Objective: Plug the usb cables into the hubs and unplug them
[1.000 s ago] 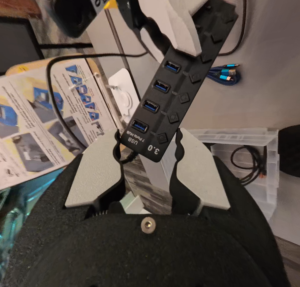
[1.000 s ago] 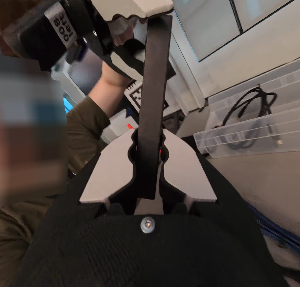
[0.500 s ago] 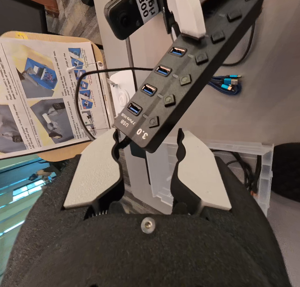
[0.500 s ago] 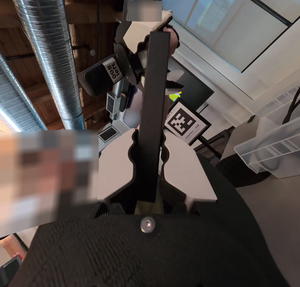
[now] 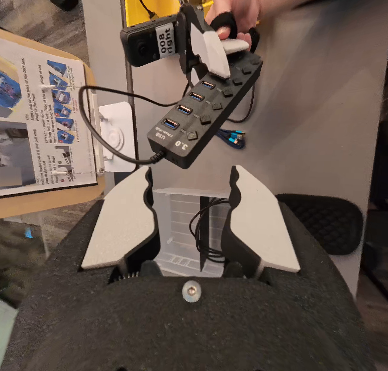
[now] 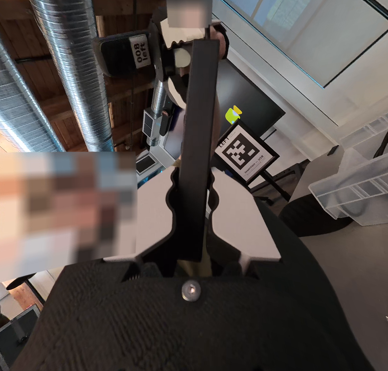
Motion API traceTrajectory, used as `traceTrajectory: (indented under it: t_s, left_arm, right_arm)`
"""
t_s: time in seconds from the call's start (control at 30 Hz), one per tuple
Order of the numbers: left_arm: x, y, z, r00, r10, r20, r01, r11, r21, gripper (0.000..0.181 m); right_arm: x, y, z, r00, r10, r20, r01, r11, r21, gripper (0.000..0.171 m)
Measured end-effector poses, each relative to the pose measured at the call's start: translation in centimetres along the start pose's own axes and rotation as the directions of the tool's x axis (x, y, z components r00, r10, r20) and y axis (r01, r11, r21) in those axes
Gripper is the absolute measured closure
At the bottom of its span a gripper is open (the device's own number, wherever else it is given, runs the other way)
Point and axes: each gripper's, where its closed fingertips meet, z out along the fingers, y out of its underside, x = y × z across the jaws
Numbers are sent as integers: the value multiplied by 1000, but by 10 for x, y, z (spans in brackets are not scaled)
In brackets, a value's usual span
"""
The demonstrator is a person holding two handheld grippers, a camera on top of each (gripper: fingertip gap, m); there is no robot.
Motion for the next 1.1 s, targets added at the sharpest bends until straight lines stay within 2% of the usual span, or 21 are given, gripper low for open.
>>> traceTrajectory:
  t_s: [0.07,0.17,0.27,0.33,0.43,0.53,0.63,0.7,0.83,1.0,1.07,1.1]
  left_arm:
    - [-5,-3,-4,998,-70,7,69,996,50,107]
    - [-6,-18,-12,972,-230,-47,235,944,230,109]
    - [-1,-30,-15,890,-422,-170,452,774,443,107]
    - [-3,-28,-8,832,-527,-172,528,658,538,109]
    - [-11,-20,5,768,-629,-125,533,518,668,116]
    - [-18,-23,21,734,-671,-103,506,440,742,113]
    - [-27,-42,27,687,-694,-215,542,293,788,102]
    - [-34,-56,27,682,-669,-295,557,214,802,102]
    - [-43,-73,41,700,-621,-352,568,186,801,106]
    - [-45,-86,63,722,-549,-420,590,174,788,117]
    - [-40,-88,74,738,-526,-423,591,202,781,119]
    - [-37,-89,79,758,-509,-409,576,226,786,128]
  right_arm:
    - [1,-2,-1,1000,-20,-17,20,1000,3,145]
    - [6,-3,-4,994,-82,-76,82,997,-6,145]
    - [3,-13,-9,982,-158,-106,162,986,31,145]
    - [2,-20,-13,965,-222,-142,230,972,46,145]
    - [-4,-29,-15,931,-324,-171,340,938,73,145]
    - [-12,-34,-14,892,-411,-190,435,894,107,145]
    - [-19,-35,-12,837,-501,-220,533,837,120,145]
    - [-23,-34,-11,809,-541,-230,575,810,120,145]
    - [-16,-34,-14,788,-554,-268,593,800,88,145]
    - [-22,-43,-19,765,-582,-275,633,757,159,145]
    - [-21,-47,-23,733,-602,-316,665,732,148,145]
    - [-19,-47,-24,710,-621,-332,685,719,121,145]
